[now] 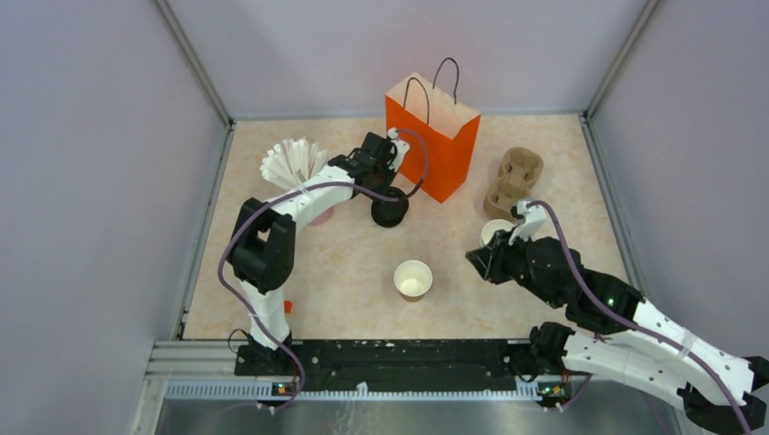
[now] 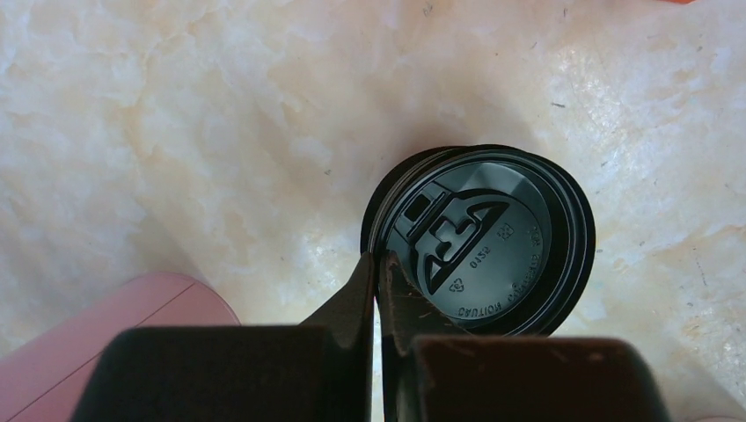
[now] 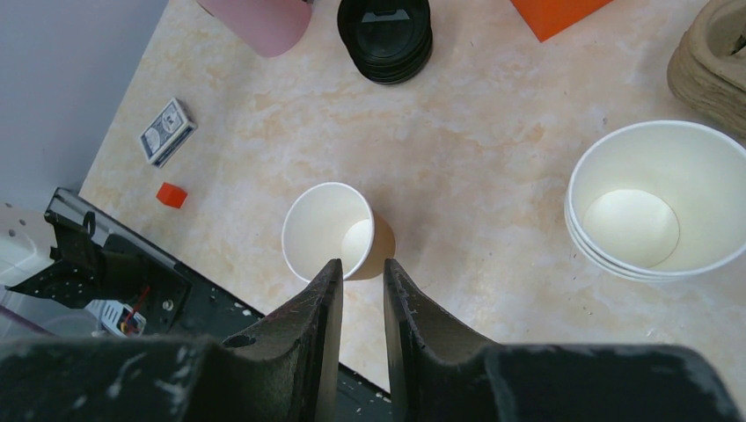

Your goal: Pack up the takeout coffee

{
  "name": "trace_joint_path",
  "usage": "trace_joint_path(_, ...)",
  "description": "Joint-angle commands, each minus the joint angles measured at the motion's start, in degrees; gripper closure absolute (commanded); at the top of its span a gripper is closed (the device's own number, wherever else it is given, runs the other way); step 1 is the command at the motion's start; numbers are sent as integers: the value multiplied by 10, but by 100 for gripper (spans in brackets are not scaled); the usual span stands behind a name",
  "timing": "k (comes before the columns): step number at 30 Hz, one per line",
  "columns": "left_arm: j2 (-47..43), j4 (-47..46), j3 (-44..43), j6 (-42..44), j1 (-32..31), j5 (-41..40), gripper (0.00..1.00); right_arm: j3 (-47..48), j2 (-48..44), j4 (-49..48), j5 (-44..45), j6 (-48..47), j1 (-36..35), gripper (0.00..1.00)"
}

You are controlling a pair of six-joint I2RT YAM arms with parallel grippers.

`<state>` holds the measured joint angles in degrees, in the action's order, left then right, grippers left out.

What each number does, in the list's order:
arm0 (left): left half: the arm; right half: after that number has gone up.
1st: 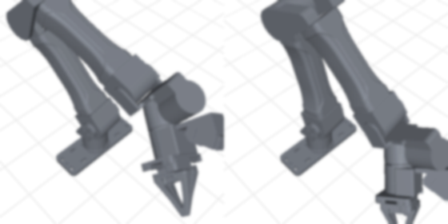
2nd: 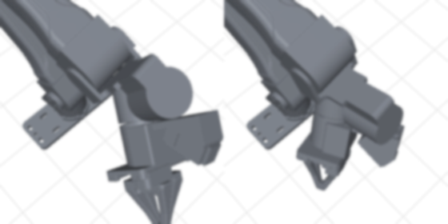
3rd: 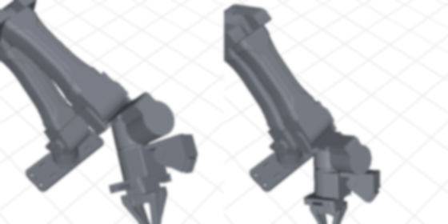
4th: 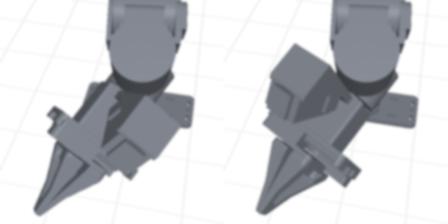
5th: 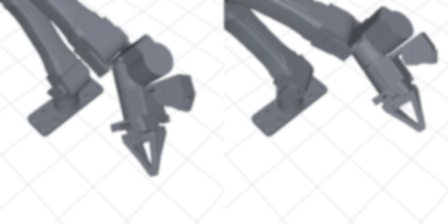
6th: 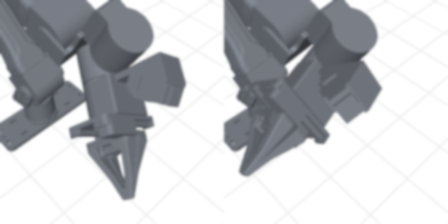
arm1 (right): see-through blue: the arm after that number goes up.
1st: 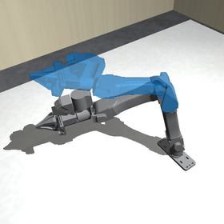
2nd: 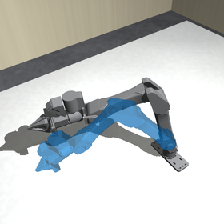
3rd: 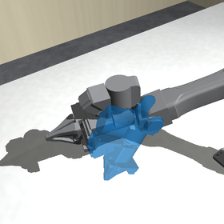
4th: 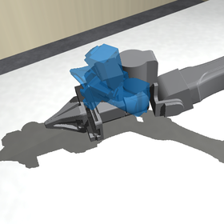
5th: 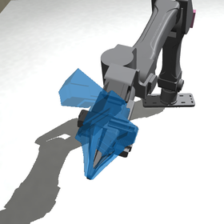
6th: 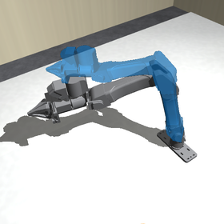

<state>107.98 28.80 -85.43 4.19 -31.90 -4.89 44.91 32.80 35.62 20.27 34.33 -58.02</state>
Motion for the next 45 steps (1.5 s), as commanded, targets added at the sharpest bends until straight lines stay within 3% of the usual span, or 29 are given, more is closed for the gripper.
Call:
trace_joint_path(1, 11, 2, -19, 1, 2, 11, 100, 3, 0, -11, 3, 4, -5, 77)
trace_joint_path(5, 14, 7, -20, 3, 2, -1, 81, 2, 1, -15, 4, 4, -4, 77)
trace_joint_path(8, 11, 8, -18, 11, 2, 0, 99, 2, 6, -17, 3, 5, -5, 77)
trace_joint_path(12, 7, 7, -20, 15, 2, 18, 100, 1, 15, -21, 1, 5, -4, 77)
trace_joint_path(15, 6, 7, -24, 17, 1, 26, 81, 1, 22, -23, -2, 6, -4, 77)
trace_joint_path(18, 9, 6, -26, 23, 1, 26, 100, 2, 27, -24, -4, 6, -5, 77)
trace_joint_path(22, 10, 8, -30, 25, 1, 32, 100, 2, 30, -26, -3, 6, -4, 77)
trace_joint_path(24, 12, 12, -37, 18, 1, 23, 82, 2, 31, -26, -3, 7, -4, 77)
trace_joint_path(25, 14, 14, -40, 17, 1, 25, 81, 2, 31, -26, -4, 7, -4, 77)
trace_joint_path(26, 16, 17, -42, 18, 1, 31, 94, 2, 32, -27, -4, 7, -4, 77)
trace_joint_path(27, 18, 19, -46, 19, 1, 36, 100, 1, 33, -28, -4, 7, -4, 77)
trace_joint_path(45, 10, 49, -69, 11, 2, 45, 97, -2, 37, -35, -7, 4, -5, 77)
